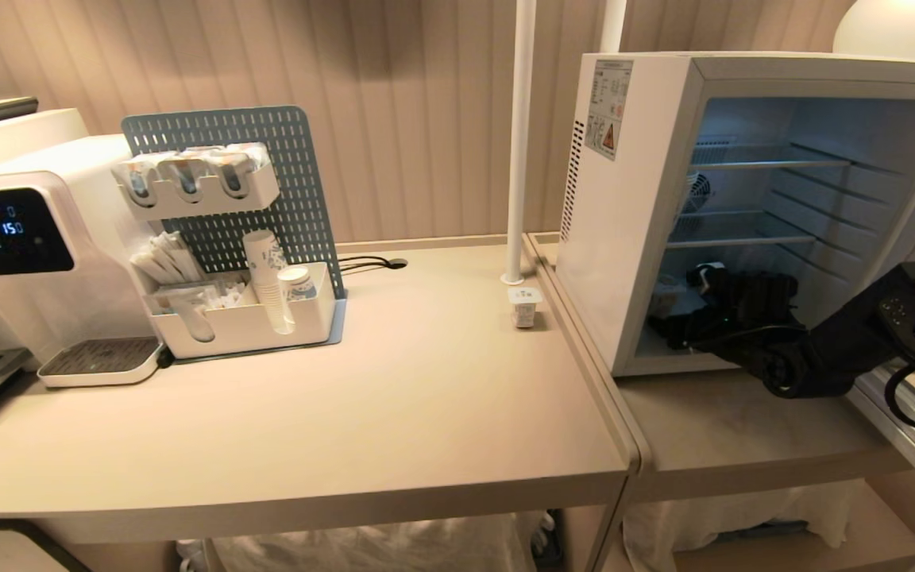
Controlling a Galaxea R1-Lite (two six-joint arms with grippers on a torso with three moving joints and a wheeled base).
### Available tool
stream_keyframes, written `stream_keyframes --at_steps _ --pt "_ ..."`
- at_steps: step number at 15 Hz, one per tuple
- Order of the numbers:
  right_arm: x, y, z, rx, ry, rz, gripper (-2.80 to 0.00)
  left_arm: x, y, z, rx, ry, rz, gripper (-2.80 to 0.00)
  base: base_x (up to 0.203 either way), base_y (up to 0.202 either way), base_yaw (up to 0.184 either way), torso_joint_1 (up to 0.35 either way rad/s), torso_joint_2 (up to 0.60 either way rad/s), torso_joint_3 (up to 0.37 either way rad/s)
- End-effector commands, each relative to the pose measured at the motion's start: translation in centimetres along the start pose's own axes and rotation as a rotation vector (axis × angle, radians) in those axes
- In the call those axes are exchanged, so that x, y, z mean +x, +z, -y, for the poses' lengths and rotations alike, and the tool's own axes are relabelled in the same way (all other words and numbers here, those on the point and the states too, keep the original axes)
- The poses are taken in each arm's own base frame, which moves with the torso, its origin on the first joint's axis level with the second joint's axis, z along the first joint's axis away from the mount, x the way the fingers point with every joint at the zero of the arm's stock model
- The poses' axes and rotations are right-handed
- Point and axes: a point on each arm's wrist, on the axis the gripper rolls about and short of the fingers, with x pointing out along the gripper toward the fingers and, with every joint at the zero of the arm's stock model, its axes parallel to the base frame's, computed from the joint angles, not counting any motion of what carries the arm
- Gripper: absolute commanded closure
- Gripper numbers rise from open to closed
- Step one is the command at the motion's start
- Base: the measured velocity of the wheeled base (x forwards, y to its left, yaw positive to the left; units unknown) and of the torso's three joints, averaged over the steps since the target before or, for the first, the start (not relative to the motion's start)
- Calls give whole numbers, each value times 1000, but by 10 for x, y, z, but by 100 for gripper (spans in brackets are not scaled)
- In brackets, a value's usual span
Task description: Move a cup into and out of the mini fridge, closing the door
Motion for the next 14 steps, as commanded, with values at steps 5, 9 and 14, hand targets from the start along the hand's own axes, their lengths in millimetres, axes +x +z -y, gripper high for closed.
stream_keyframes --at_steps 5,9,14 --pt "20 10 0 -3 2 22 -280 0 0 0 -1 0 -3 0 0 0 0 0 0 0" --pt "40 14 0 -3 2 20 -280 0 0 0 -1 0 -3 0 0 0 0 0 0 0" --pt "63 18 1 -1 -3 19 -280 0 0 0 -2 0 -3 0 0 0 0 0 0 0"
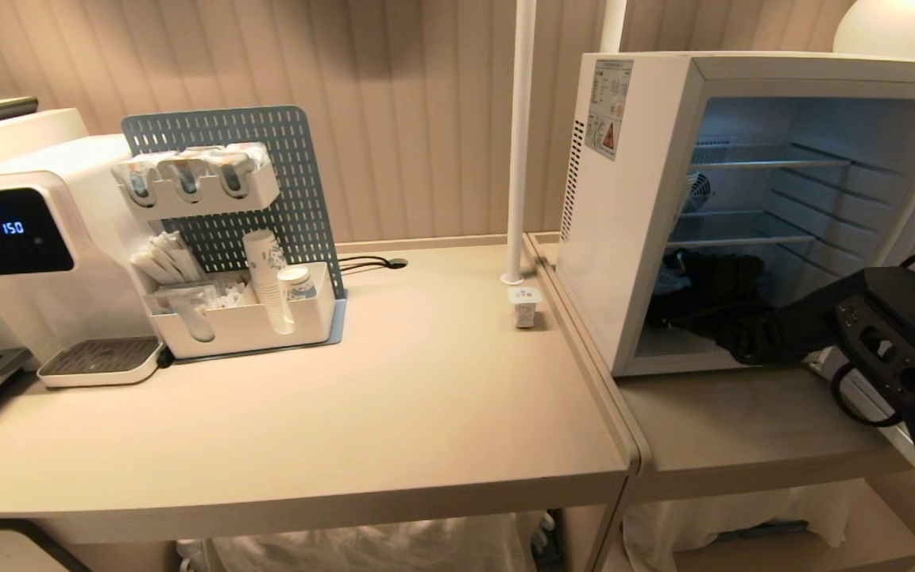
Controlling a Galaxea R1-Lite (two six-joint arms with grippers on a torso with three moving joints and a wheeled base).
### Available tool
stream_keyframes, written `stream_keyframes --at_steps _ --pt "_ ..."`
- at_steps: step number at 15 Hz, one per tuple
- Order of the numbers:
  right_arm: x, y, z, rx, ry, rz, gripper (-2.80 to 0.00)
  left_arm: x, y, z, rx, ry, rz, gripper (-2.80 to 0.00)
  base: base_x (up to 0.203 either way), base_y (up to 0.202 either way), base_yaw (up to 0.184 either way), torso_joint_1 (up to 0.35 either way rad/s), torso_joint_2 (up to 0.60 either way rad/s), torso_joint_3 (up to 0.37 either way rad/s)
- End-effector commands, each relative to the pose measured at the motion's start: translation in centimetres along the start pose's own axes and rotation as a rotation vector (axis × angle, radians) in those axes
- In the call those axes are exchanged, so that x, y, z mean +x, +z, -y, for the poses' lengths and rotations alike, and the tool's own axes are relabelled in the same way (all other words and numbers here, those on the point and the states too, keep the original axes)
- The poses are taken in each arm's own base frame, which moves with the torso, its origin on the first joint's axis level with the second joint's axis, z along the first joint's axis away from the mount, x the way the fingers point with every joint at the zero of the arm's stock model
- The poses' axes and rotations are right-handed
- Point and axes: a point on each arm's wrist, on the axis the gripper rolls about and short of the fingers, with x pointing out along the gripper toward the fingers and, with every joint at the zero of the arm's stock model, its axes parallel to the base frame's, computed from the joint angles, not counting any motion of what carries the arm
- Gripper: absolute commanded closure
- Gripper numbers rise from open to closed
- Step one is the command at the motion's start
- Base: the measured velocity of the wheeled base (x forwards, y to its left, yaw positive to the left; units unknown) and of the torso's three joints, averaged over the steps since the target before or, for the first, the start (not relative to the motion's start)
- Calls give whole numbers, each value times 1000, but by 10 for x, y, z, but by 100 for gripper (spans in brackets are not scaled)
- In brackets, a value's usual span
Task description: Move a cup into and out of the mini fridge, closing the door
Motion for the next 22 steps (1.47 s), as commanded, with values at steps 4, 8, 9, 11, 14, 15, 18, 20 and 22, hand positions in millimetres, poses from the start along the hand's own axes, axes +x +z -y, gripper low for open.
stream_keyframes --at_steps 4,8,9,11,14,15,18,20,22 --pt "24 3 2 16 -32 9 -280 0 0 0 -1 1 -3 0 0 0 0 0 0 0" --pt "31 1 3 43 -50 -13 0 0 0 0 -1 1 -3 0 0 0 0 0 0 0" --pt "30 1 3 43 -50 -15 0 0 -1 0 -1 1 -4 0 0 0 0 0 0 0" --pt "27 1 3 46 -49 -21 0 0 0 0 -1 1 -3 0 0 0 0 0 0 0" --pt "17 -7 1 50 -42 -72 0 0 -1 0 -1 1 -5 0 0 0 0 0 0 0" --pt "9 -10 1 50 -36 -94 0 0 0 0 -1 1 -3 0 0 0 0 0 0 0" --pt "-19 -24 -3 47 -25 -97 0 0 0 0 -1 1 -3 0 0 0 0 0 0 0" --pt "-40 -30 -5 44 -10 -81 0 0 0 0 -1 1 -3 0 0 0 0 0 0 0" --pt "-58 -31 -7 41 -3 -48 0 0 0 0 -1 1 -3 0 0 0 0 0 0 0"
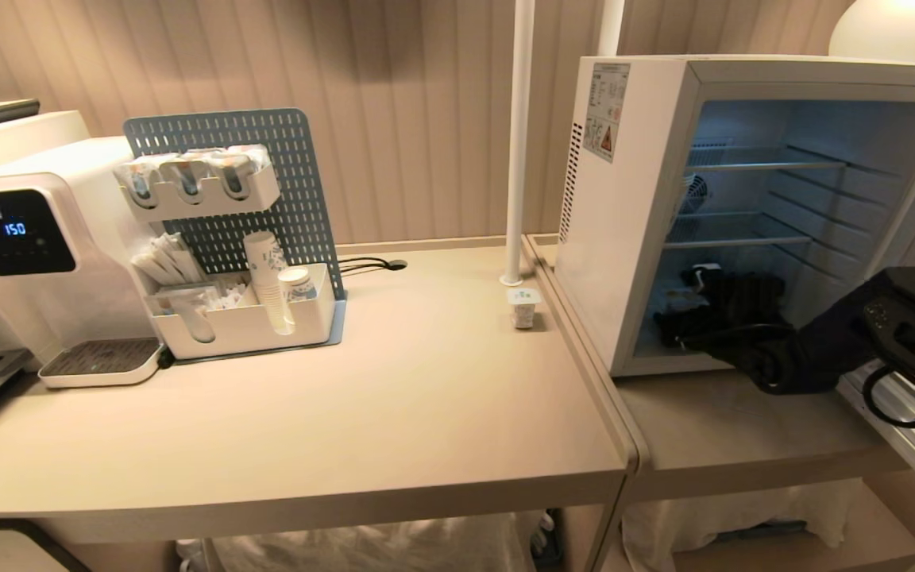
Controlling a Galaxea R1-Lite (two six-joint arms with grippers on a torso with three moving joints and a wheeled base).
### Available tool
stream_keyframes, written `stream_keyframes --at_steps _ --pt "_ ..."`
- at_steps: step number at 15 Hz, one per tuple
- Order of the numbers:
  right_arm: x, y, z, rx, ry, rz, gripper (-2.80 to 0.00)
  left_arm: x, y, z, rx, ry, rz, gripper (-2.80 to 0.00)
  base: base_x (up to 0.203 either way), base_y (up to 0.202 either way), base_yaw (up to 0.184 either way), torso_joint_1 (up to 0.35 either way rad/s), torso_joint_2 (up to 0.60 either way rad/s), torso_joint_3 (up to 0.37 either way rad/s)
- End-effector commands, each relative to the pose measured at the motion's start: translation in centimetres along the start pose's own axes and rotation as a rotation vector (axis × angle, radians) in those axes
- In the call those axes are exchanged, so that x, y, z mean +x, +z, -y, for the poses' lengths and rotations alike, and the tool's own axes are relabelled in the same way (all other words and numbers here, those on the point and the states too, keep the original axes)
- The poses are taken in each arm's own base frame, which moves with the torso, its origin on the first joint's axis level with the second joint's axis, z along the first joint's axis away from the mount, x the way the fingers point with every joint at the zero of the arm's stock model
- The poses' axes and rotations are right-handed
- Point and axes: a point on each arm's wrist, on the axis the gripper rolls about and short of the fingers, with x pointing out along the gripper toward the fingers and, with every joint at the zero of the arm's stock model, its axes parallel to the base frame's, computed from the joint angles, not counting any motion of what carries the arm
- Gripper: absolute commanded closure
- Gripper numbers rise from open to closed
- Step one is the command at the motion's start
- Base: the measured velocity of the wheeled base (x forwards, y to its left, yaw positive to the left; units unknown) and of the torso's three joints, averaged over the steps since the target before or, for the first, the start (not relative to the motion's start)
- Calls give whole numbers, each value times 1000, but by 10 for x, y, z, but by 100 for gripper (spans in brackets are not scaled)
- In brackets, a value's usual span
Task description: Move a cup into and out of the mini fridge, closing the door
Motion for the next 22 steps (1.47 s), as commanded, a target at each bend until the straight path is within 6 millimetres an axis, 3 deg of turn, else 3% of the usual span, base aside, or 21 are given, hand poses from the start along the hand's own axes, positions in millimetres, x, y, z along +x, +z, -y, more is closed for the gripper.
stream_keyframes --at_steps 1,5,8,11,18,22 --pt "-22 3 -1 -4 6 41 0 0 0 0 0 1 -3 0 0 0 0 0 0 0" --pt "-42 3 -2 -3 4 77 0 0 0 0 0 -1 -3 0 0 0 0 0 0 0" --pt "-77 16 -2 -1 21 108 0 0 0 0 0 -1 -3 0 0 0 0 0 0 0" --pt "-132 29 -2 -2 44 145 0 0 -1 0 0 -1 -4 0 0 0 0 0 0 0" --pt "-277 20 13 30 29 277 0 0 0 0 -2 -1 -3 0 0 0 0 0 0 0" --pt "-363 9 4 7 8 426 0 0 0 0 0 -1 -3 0 0 0 0 0 0 0"
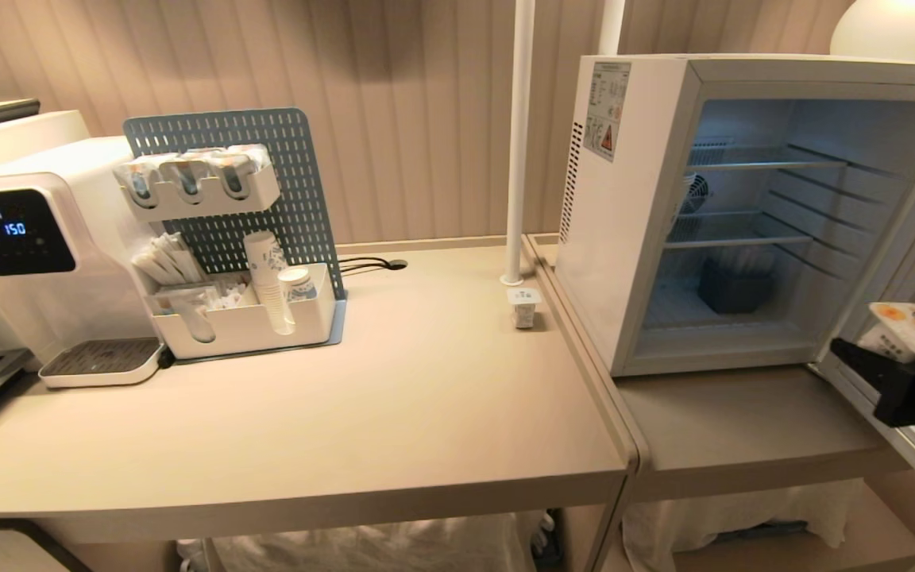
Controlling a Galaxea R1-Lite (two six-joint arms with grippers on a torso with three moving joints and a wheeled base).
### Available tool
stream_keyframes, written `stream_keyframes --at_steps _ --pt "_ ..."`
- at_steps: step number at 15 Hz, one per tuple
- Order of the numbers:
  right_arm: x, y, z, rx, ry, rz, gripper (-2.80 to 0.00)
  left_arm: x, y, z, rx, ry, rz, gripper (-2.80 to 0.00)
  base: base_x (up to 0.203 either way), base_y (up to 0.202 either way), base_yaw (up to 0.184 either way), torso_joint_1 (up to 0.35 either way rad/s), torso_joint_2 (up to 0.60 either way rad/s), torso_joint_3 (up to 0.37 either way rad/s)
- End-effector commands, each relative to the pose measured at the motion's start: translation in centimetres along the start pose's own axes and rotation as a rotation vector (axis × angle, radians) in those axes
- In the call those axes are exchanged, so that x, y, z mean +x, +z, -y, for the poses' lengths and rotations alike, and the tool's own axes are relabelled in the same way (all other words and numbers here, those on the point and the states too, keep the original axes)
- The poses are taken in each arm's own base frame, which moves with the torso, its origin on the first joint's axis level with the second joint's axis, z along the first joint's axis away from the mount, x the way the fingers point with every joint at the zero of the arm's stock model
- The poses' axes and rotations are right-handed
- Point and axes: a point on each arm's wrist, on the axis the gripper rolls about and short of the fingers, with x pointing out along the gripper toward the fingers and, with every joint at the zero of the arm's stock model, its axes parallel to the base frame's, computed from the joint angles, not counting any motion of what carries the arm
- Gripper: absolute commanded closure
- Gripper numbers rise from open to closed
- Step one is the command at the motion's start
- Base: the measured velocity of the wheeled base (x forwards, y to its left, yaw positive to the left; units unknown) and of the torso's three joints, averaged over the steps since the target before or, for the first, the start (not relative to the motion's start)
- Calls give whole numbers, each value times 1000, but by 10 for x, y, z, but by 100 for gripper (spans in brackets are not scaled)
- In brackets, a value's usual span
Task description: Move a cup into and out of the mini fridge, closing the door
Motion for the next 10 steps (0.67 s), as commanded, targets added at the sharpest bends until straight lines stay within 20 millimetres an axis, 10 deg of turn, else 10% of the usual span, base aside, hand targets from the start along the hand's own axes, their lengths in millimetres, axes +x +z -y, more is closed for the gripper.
stream_keyframes --at_steps 1,6,10 --pt "-69 19 -14 -44 2 181 0 0 0 0 -2 0 -3 0 0 0 0 0 0 0" --pt "-182 -5 -45 -40 165 155 0 0 0 0 0 0 -3 0 0 0 0 0 0 0" --pt "-225 -40 -49 -12 258 140 0 0 -1 0 0 -1 -4 0 0 0 0 0 0 0"
